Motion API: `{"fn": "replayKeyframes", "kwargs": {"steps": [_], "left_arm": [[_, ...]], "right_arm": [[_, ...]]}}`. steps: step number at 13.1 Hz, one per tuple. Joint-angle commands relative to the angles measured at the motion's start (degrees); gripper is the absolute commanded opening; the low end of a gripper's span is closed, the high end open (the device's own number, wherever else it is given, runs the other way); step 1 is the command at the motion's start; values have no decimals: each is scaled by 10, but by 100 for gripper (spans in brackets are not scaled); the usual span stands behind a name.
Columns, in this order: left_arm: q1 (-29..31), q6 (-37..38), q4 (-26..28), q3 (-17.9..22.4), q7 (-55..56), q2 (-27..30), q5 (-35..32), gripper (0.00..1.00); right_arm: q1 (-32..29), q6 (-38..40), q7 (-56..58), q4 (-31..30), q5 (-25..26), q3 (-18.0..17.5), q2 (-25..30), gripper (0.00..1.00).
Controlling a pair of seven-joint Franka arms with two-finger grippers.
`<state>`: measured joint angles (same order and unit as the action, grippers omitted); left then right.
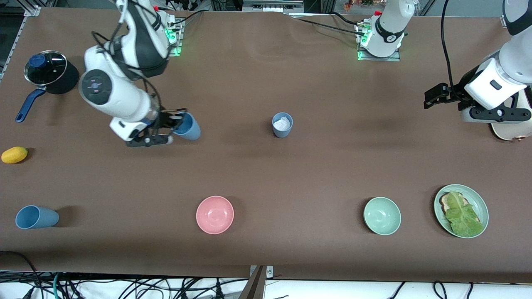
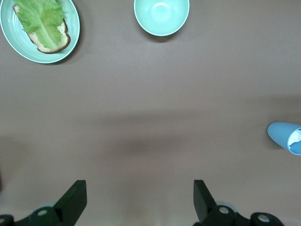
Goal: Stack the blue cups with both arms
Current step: 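Carry the held cup with the right gripper over the placed cup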
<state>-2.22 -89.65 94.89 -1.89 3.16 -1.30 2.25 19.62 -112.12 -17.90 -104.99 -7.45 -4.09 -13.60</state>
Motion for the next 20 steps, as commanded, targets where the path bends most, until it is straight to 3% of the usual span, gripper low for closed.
{"fn": "replayKeyframes", "kwargs": {"steps": [1, 4, 7, 12, 20], "left_arm": [[2, 8, 1, -3, -8, 8, -12, 100], [1, 8, 1, -3, -8, 9, -12, 100], [1, 8, 1, -3, -8, 9, -12, 100], [1, 8, 1, -3, -8, 9, -12, 100], [1, 8, 1, -3, -8, 9, -12, 100]], "right_arm": [[63, 62, -114, 131, -6, 2, -76, 0], [137, 96, -256, 256, -6, 2, -153, 0], [191, 90, -359, 309, -16, 2, -193, 0], [235, 53, -432, 321, -26, 1, -220, 0], [237, 38, -439, 317, -20, -8, -235, 0]]}}
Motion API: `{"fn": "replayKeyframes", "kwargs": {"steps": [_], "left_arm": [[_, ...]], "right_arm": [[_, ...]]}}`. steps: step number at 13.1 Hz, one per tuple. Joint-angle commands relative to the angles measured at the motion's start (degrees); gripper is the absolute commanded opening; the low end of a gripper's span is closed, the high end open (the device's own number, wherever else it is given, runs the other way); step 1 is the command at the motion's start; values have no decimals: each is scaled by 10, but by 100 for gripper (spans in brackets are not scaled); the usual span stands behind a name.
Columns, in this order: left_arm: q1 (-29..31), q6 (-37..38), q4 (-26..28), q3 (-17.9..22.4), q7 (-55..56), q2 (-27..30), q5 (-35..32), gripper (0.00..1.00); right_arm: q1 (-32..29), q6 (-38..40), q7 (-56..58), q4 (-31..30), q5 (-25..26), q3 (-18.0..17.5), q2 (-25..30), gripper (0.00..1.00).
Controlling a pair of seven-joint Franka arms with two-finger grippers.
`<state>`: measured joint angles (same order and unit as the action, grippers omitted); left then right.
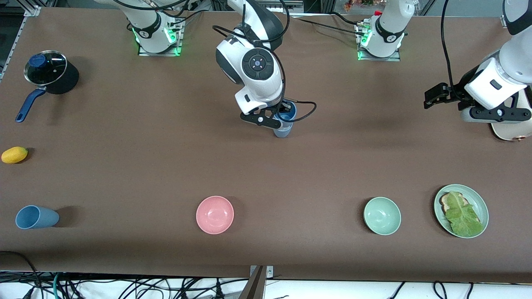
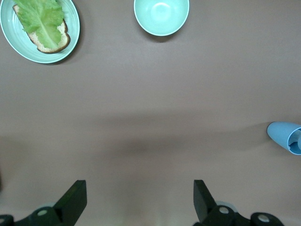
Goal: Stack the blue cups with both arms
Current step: 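Lower the held cup into the placed cup and open the right gripper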
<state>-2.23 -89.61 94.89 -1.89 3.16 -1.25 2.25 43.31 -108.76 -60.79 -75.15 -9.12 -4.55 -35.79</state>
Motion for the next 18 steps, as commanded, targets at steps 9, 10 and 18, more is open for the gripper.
{"fn": "replayKeyframes", "kwargs": {"steps": [9, 10, 18], "left_arm": [[1, 8, 1, -3, -8, 8, -12, 100], [1, 8, 1, -3, -8, 8, -12, 100], [0, 8, 1, -4, -8, 8, -12, 100]], "right_arm": [[0, 5, -9, 12, 1, -4, -16, 0], [0, 4, -9, 11, 2, -4, -16, 0], [-1, -4, -8, 5, 7, -4, -14, 59]]}}
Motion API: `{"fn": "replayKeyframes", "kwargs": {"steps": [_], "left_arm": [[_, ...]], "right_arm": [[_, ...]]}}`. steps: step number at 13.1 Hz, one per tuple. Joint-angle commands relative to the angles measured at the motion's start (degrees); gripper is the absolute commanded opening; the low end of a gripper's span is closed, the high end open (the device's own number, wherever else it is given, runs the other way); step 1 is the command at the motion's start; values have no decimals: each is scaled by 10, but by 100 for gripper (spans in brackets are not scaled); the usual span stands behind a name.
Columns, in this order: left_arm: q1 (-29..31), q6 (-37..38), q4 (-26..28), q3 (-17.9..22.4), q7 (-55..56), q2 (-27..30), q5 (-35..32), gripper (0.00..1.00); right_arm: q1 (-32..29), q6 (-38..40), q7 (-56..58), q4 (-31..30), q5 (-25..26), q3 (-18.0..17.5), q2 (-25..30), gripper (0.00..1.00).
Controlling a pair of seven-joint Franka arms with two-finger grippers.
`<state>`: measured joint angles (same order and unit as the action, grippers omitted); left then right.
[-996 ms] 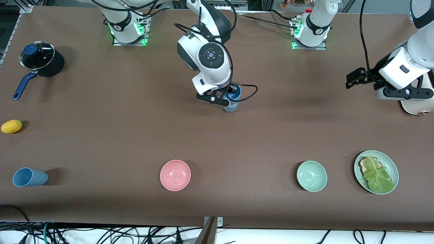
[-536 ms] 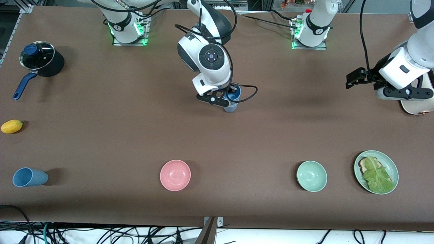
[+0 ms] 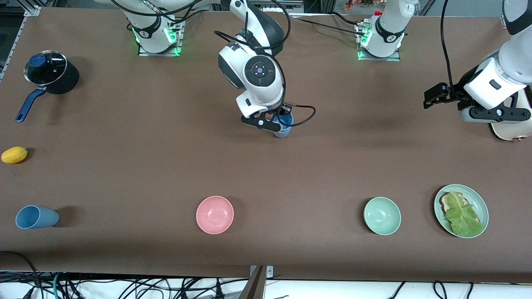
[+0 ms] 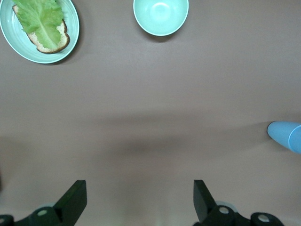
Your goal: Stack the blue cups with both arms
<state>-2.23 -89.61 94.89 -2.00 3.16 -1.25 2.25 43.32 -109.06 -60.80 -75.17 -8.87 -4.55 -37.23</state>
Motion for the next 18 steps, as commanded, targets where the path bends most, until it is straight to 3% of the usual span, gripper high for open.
{"fn": "replayKeyframes", "kwargs": {"steps": [1, 3, 6, 9, 13, 18], "left_arm": [[0, 8, 1, -3, -8, 8, -12, 100], [0, 8, 1, -3, -8, 8, -12, 100], [0, 8, 1, -3, -8, 8, -12, 100], [0, 8, 1, -3, -8, 8, -12, 100], [0, 8, 1, -2, -8, 8, -12, 100], [0, 8, 1, -3, -8, 8, -12, 100]], "right_arm": [[-2, -1, -6, 6, 4, -4, 2, 62], [-4, 2, -3, 10, 3, -3, 8, 65], [-37, 6, 40, 2, 2, 0, 45, 83], [-109, 23, 153, -67, -1, 0, 120, 96], [-225, 80, 350, -161, -1, 0, 233, 100], [-378, 162, 478, -181, 10, 1, 326, 100]]}}
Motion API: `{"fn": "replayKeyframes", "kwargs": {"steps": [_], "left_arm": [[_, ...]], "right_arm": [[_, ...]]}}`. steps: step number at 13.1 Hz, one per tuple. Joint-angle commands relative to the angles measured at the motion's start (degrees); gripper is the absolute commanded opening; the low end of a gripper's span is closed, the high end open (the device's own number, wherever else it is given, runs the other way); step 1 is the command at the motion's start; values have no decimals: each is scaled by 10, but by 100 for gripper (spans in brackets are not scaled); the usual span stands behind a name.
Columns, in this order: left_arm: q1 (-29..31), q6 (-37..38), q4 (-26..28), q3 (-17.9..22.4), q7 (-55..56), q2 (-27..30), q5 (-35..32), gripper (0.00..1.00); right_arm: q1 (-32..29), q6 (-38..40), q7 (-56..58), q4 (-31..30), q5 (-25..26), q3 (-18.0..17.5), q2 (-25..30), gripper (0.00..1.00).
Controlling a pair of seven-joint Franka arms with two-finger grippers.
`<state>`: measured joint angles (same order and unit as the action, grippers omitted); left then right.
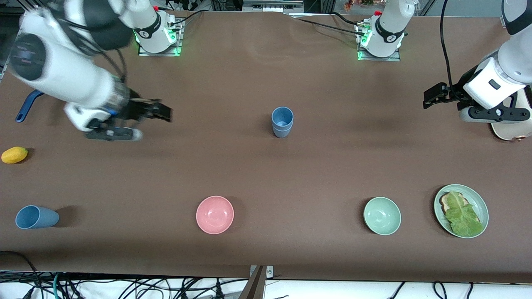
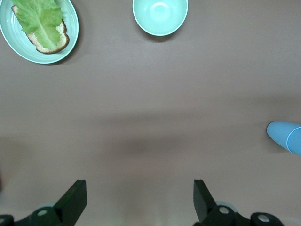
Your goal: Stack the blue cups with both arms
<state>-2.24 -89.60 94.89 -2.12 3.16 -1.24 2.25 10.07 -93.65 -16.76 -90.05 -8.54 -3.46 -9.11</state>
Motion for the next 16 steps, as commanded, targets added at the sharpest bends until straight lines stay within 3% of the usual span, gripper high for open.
{"fn": "replayKeyframes", "kwargs": {"steps": [1, 5, 8, 16], "left_arm": [[0, 7, 1, -2, -7, 8, -12, 100], [0, 7, 1, -2, -8, 8, -12, 100], [0, 8, 1, -2, -8, 8, -12, 100], [0, 7, 1, -2, -8, 8, -12, 100]], "right_arm": [[-68, 17, 73, -32, 7, -10, 57, 100], [-102, 36, 129, -32, 70, -3, 88, 100], [-102, 44, 207, -31, 69, 49, 88, 100], [-99, 73, 203, -9, 70, 55, 81, 100]]}}
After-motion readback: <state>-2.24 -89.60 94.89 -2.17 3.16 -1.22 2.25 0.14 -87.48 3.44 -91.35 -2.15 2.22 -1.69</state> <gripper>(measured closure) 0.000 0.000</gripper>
